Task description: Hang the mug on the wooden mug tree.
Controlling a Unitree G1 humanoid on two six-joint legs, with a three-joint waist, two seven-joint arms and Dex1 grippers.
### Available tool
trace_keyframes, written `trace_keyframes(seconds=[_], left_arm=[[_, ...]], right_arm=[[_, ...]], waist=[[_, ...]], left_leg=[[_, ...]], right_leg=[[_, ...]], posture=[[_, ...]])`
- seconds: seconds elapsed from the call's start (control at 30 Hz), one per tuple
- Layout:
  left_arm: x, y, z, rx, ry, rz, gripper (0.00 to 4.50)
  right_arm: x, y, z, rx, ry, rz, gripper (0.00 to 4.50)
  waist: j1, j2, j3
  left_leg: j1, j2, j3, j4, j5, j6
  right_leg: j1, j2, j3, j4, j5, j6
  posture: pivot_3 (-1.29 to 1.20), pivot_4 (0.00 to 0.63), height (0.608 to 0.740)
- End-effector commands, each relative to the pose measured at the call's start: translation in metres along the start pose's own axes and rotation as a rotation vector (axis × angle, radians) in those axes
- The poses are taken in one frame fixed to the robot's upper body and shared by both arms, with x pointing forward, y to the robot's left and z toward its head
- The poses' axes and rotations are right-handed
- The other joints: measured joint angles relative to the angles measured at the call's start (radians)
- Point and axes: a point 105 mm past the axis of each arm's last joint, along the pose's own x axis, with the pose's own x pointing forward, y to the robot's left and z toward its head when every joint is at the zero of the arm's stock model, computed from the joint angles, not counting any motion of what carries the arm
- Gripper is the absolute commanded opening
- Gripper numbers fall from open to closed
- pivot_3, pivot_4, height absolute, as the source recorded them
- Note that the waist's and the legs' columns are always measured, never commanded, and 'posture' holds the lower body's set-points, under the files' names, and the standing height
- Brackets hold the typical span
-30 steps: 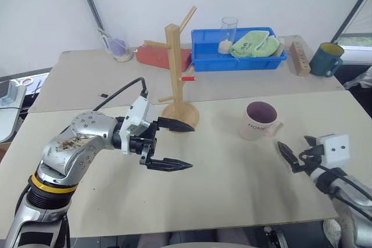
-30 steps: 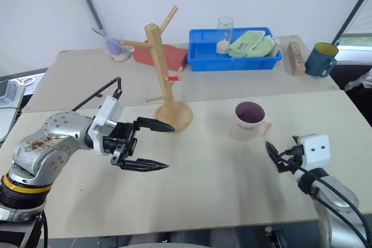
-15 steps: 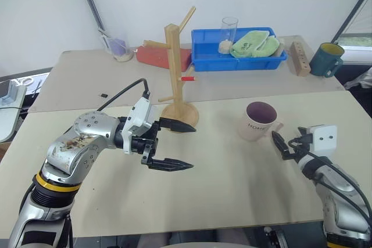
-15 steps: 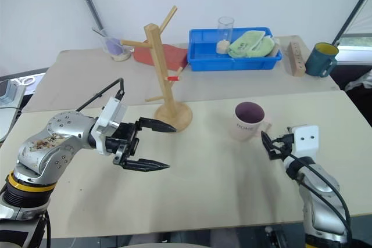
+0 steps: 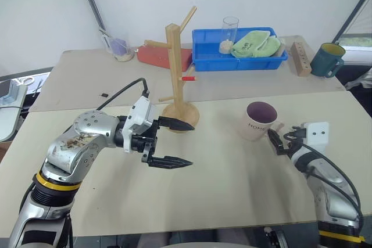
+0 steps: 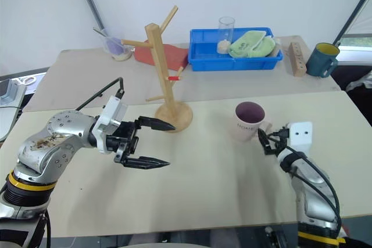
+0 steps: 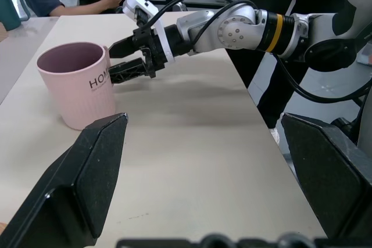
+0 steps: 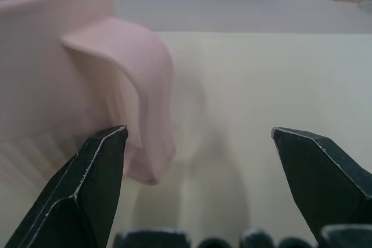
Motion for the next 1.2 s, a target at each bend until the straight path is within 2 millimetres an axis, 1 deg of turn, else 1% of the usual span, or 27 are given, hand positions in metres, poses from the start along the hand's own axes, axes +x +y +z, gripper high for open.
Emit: trace_keyframes(seconds=[0.03,0.2,0.23,0.33,0.37,0.43,0.53,0.63,0.73,0.8,0.83,0.9,0.97,1.1,1.2], left_arm=[[-0.003,0.002,0.008,0.05,0.001,0.007,4.5],[-0.005,0.005,0.006,0.052,0.007,0.026,4.5],[-0.006,0.006,0.006,0.052,0.008,0.031,4.5],[-0.008,0.009,0.005,0.05,0.006,0.059,4.5],[-0.01,0.011,0.005,0.049,0.006,0.071,4.5],[-0.014,0.013,0.003,0.042,0.011,0.102,4.5],[-0.026,0.017,0.001,0.027,0.019,0.172,4.5],[-0.037,0.021,0.003,0.008,0.007,0.243,4.5],[-0.049,0.021,0.007,-0.027,-0.028,0.295,4.5],[-0.058,0.019,0.01,-0.047,-0.046,0.317,4.5],[-0.061,0.019,0.011,-0.049,-0.055,0.327,4.5],[-0.077,0.018,0.016,-0.094,-0.118,0.376,4.5],[-0.086,0.018,0.018,-0.097,-0.145,0.412,4.5],[-0.1,0.023,0.016,-0.051,-0.104,0.508,4.5],[-0.098,0.024,0.018,-0.03,-0.097,0.521,4.5]], right_arm=[[0.005,0.004,0.012,0.015,-0.064,0.016,3.54],[0.01,0.009,0.012,0.027,-0.075,0.045,1.87],[0.01,0.01,0.013,0.027,-0.079,0.051,1.47],[0.012,0.014,0.019,0.006,-0.1,0.075,0.49],[0.011,0.016,0.023,-0.018,-0.109,0.091,0.09],[0.01,0.023,0.034,-0.06,-0.138,0.132,0.03],[0.006,0.041,0.067,-0.211,-0.211,0.241,0.03],[0.005,0.068,0.1,-0.468,-0.261,0.386,0.03],[0.006,0.098,0.127,-0.738,-0.293,0.541,0.03],[0.009,0.115,0.144,-0.878,-0.323,0.617,0.03],[0.011,0.121,0.15,-0.929,-0.331,0.639,0.03],[0.02,0.135,0.167,-1.044,-0.358,0.682,0.03],[0.023,0.142,0.175,-1.091,-0.361,0.715,0.03],[0.033,0.152,0.186,-1.14,-0.368,0.75,0.03],[0.04,0.159,0.193,-1.178,-0.372,0.779,0.03]], waist=[[-0.001,0.0,0.0],[-0.007,0.0,0.0],[-0.008,0.0,0.0],[-0.009,0.0,0.0],[-0.009,0.0,0.0],[-0.009,0.0,0.0],[-0.013,0.0,0.0],[-0.017,0.0,0.0],[-0.017,-0.001,0.001],[-0.018,-0.003,0.002],[-0.017,-0.004,0.003],[-0.017,-0.004,0.003],[-0.016,-0.004,0.003],[-0.008,-0.003,0.002],[-0.01,-0.001,0.001]], left_leg=[[0.0,0.0,0.0,0.0,0.0,0.0],[0.001,0.0,0.0,0.0,0.0,0.0],[0.001,0.0,0.0,0.0,0.0,0.0],[0.001,0.0,0.0,0.0,0.0,0.0],[0.001,0.0,0.0,0.0,0.0,0.0],[0.001,0.0,0.0,0.0,0.0,0.0],[0.0,0.0,0.0,0.0,0.0,0.0],[0.001,0.0,0.0,-0.001,0.0,0.001],[0.004,0.001,0.0,-0.001,0.0,0.001],[0.006,0.003,0.0,-0.001,0.0,0.001],[0.008,0.004,0.0,-0.002,0.0,0.0],[0.008,0.004,0.001,-0.004,0.0,0.0],[0.007,0.004,0.001,-0.004,0.0,0.001],[0.006,0.005,0.002,-0.005,0.001,0.001],[0.005,0.005,0.003,-0.005,0.001,0.001]], right_leg=[[0.0,0.0,0.0,0.0,0.0,0.0],[-0.001,0.0,0.001,0.005,0.0,0.0],[-0.001,0.001,0.001,0.005,0.0,0.0],[-0.001,0.001,0.001,0.006,0.0,0.0],[-0.001,0.001,0.001,0.006,0.0,0.0],[-0.001,0.001,0.001,0.006,0.0,0.0],[-0.001,0.001,0.003,0.006,0.0,0.0],[-0.002,0.006,0.01,0.007,0.0,0.0],[-0.002,0.01,0.015,0.007,0.0,0.0],[-0.006,0.013,0.017,0.006,-0.001,-0.001],[-0.008,0.015,0.018,0.007,-0.001,-0.002],[-0.009,0.015,0.019,0.007,-0.002,-0.003],[-0.011,0.015,0.02,0.007,-0.002,-0.003],[-0.01,0.016,0.02,0.008,-0.001,-0.003],[-0.011,0.016,0.021,0.008,-0.001,-0.004]], posture=[[0.0,0.15,0.74],[0.0,0.15,0.74],[0.0,0.15,0.74],[0.0,0.15,0.74],[0.0,0.15,0.74],[0.0,0.15,0.74],[0.0,0.15,0.74],[0.0,0.15,0.74],[0.0,0.15,0.74],[0.0,0.15,0.74],[0.0,0.15,0.74],[0.0,0.15,0.74],[0.0,0.15,0.74],[0.0,0.15,0.74],[0.0,0.15,0.74]])
